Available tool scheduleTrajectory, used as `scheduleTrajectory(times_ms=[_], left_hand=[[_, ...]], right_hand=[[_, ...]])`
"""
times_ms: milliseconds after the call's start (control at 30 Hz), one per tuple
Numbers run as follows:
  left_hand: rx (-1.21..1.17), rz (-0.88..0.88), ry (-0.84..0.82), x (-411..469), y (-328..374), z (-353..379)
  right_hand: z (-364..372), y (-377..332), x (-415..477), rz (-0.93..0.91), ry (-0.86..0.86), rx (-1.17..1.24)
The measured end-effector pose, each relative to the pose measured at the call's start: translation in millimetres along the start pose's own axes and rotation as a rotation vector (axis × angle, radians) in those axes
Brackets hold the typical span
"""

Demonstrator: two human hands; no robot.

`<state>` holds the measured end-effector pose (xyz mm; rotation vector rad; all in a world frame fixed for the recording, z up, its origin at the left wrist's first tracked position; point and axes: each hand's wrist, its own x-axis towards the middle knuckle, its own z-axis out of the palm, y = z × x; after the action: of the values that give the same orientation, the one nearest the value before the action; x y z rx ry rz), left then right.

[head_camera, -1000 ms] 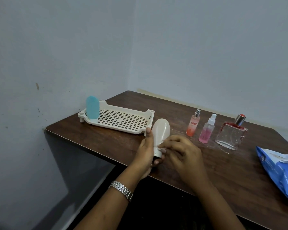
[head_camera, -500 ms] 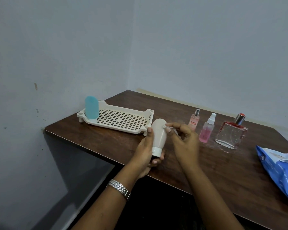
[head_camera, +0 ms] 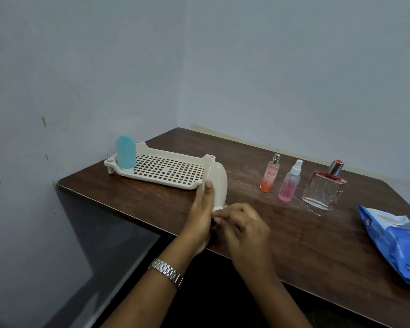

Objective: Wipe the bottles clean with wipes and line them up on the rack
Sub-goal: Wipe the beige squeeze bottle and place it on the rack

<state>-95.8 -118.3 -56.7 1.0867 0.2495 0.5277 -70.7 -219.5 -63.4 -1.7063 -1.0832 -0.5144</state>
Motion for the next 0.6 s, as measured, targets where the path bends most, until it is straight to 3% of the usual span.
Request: scheduleTrajectory(times_ms=[133, 467, 600], left_hand=[[-0.069, 0.022, 0.009, 0, 3, 1], [-0.1, 0.049, 0.043, 8, -6, -2], [-0.138, 0.049, 0.059, 10, -6, -4]], right_hand=[[2, 1, 2, 0.072, 0.021, 0.055], [12, 2, 25, 0.715, 0.096, 0.687], [17, -4, 17, 0.775, 0.061, 0.824]])
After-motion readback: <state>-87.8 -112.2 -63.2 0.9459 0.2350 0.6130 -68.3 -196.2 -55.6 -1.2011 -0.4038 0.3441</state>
